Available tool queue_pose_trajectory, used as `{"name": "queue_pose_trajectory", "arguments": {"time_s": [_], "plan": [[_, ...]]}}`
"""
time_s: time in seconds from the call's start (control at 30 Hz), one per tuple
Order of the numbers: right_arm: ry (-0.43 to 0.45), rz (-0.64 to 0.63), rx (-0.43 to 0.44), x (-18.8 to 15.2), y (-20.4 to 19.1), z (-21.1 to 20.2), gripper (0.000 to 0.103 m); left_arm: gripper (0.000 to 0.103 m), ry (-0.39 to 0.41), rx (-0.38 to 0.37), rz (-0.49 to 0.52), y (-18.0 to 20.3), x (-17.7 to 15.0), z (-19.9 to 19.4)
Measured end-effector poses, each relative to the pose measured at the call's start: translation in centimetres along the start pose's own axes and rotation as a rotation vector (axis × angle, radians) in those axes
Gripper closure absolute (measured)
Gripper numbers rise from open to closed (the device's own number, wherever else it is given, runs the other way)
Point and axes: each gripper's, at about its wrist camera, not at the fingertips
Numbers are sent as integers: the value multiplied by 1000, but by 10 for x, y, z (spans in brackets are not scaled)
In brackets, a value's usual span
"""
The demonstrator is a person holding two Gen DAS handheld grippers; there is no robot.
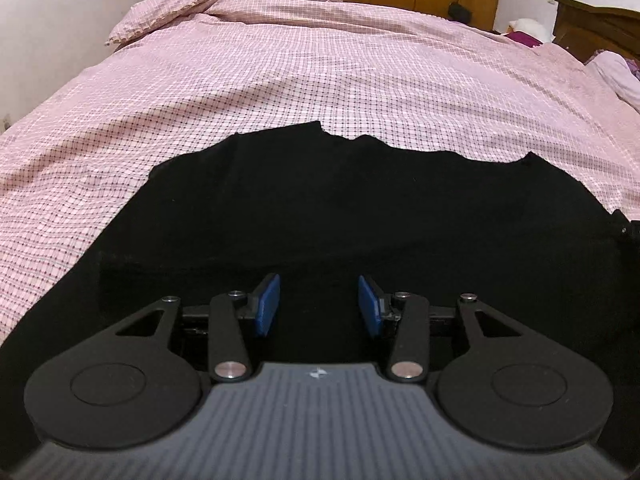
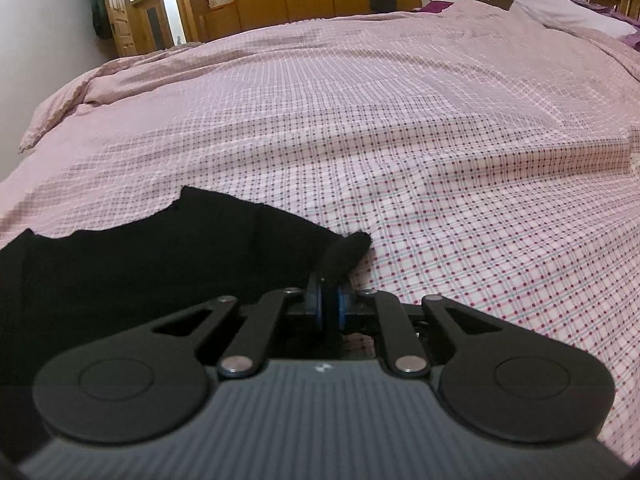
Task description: Fold small clothes
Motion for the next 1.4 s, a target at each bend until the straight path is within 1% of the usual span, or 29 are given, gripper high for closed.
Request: {"name": "queue_pose_trajectory", "arguments": {"time_s": [0.03, 0.07, 0.1, 0.13, 0.17, 0.2, 0.33, 0.5, 0.77, 1.13, 1.27, 1.4], "plan": [[0, 1, 0, 1, 0, -1, 90, 54, 0, -1, -9, -1, 0, -1], [0, 4, -6, 1, 0, -1, 88, 53, -1, -2, -18, -3, 1, -3], [1, 5, -13, 1, 0, -3, 82, 53, -1, -1, -26, -4, 1, -5], [3, 5, -20, 1, -1, -5, 79, 53, 0, 0, -29, -4, 0, -8], [3, 5, -24, 1, -1, -8, 73, 53, 1, 2, -29, -5, -1, -11], [2, 8, -25, 1, -1, -11, 70, 53, 3, 4, -28, -6, -1, -14], [-4, 23, -7, -1, -2, -23, 69, 52, 14, 19, -32, -11, -3, -30], [0, 8, -12, -4, -10, -46, 69, 48, 39, 31, -45, -20, -6, -52], [1, -22, 35, -12, -30, -87, 69, 41, 73, 64, -43, -35, -19, -90], [-34, -69, 179, -47, -67, -132, 69, 36, 80, 130, -100, -73, -47, -133], [-47, -94, 211, -61, -79, -141, 69, 35, 68, 156, -120, -89, -57, -141], [-64, -119, 222, -77, -91, -146, 68, 34, 61, 173, -132, -102, -68, -145]]}}
Point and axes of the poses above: each gripper's, at about its wrist camera, not at the fingertips, and z roughly the way its jaws point, y to its right, x to its top, and after that the axes turned 10 degrees about -y, right-handed
